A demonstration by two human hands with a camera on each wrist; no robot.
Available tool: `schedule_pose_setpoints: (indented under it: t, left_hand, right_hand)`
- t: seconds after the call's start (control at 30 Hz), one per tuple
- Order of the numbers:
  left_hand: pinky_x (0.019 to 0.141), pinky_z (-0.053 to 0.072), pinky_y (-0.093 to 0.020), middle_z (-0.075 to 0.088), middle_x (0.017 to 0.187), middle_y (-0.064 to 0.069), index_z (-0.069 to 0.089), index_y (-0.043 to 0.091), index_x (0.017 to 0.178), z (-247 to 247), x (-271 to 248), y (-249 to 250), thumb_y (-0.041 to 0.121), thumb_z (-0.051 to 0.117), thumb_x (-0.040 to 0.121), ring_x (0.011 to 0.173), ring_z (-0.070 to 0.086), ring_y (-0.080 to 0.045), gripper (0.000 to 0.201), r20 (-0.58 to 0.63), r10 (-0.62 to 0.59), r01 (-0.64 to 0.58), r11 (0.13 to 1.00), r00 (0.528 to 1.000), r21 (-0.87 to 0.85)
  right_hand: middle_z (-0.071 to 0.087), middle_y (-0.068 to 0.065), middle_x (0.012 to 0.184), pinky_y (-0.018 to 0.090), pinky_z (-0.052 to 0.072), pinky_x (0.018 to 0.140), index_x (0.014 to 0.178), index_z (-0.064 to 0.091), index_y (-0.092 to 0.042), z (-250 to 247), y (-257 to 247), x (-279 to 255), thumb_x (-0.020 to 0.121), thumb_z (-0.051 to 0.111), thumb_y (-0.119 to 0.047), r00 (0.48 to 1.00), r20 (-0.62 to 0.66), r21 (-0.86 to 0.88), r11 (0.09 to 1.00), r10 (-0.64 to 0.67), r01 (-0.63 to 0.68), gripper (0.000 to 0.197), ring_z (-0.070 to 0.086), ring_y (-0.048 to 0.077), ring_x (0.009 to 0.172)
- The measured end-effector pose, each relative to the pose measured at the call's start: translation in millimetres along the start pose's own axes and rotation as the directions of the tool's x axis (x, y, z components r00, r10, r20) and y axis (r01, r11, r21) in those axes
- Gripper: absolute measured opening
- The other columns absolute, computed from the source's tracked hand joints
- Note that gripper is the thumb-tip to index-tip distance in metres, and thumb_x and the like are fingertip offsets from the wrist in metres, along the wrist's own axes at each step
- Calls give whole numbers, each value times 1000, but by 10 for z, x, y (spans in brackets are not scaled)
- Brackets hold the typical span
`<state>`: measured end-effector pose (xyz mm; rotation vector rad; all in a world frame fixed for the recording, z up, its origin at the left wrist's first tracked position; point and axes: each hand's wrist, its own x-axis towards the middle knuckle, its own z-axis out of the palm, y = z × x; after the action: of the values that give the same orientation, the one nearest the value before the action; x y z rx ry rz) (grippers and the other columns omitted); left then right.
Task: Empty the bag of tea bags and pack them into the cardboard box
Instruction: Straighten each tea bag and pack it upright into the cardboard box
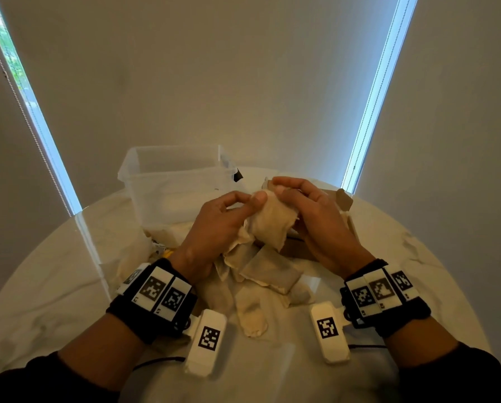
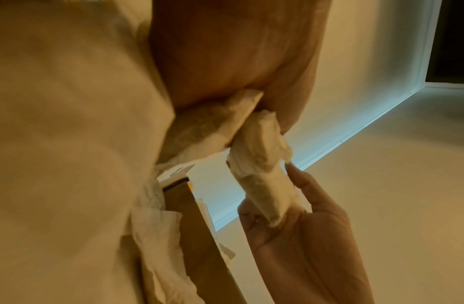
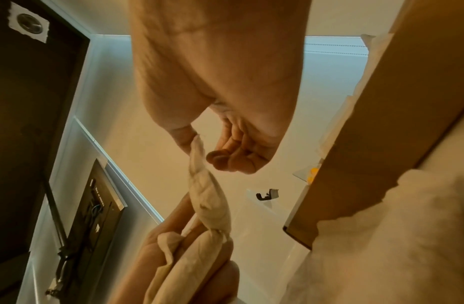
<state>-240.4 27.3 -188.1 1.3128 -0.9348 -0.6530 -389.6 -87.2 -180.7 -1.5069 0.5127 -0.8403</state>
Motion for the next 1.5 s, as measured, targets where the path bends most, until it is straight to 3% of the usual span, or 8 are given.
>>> schedule_pose_setpoints:
  t: [0.1,0.23,0.37,0.57,0.83,1.07,1.3,1.5]
  left_hand:
    - [86,65,-37,81,102,0,80,20,104,-23,28,-27,49,72,97,98,78,-20,31,-88,-19,14,998,996,-56]
    - [68,55,-25,73,80,14,79,25,98,-26,16,-14,52,71,97,73,68,-7,29,-139,-7,-1,998,990,-60]
    - [73,61,-23,80,104,3,80,25,101,-22,38,-35,49,71,98,96,76,-16,26,-160,-8,-4,997,987,-77]
    - [65,58,-21,79,87,4,80,21,102,-40,58,-58,49,71,98,78,76,-12,30,-158,-33,13,993,987,-121]
    - [52,47,-10,64,59,21,77,21,102,-7,36,-44,60,67,95,53,61,5,41,-53,-61,60,998,997,-14]
    - [73,59,-23,83,99,-3,82,20,112,-12,-36,-40,42,81,91,79,76,-8,30,72,-98,98,995,993,8]
    - [75,54,-17,82,97,13,83,30,107,-38,6,-99,50,80,89,84,74,3,27,39,-110,107,992,993,69]
    - [97,57,-28,81,108,16,85,29,108,-54,63,-178,52,78,90,106,73,-1,30,73,-161,148,977,984,156]
  right_hand:
    - [76,-7,118,50,64,93,128,69,-29,-12,26,-11,91,74,-54,1000,14,-106,994,9,-8,45,74,28,109]
    - [79,-9,100,24,62,77,112,78,-25,-70,44,-7,98,71,-41,991,-57,-203,973,-123,109,23,75,8,92]
    - [79,-15,99,12,56,75,111,79,-25,-101,5,0,99,70,-36,974,-121,-181,969,-190,166,18,73,-3,94]
    - [81,-7,106,35,67,85,115,78,-24,-67,25,-36,86,80,-51,997,2,-279,957,-75,72,39,78,14,99]
    - [82,-3,101,30,66,80,115,80,-17,-171,-56,-14,94,79,-36,959,-138,-281,939,-246,201,28,79,14,93]
    - [82,-3,103,35,67,81,116,78,-18,-181,-81,-33,94,79,-38,976,-91,-298,940,-199,164,30,80,15,93]
    - [80,-8,93,35,66,78,107,81,-26,-477,-203,29,93,82,-36,931,-175,-486,850,-322,202,17,78,13,83]
    - [77,2,97,44,64,87,97,75,-29,-785,-56,106,89,85,-31,989,-150,-589,803,0,-90,13,78,25,92]
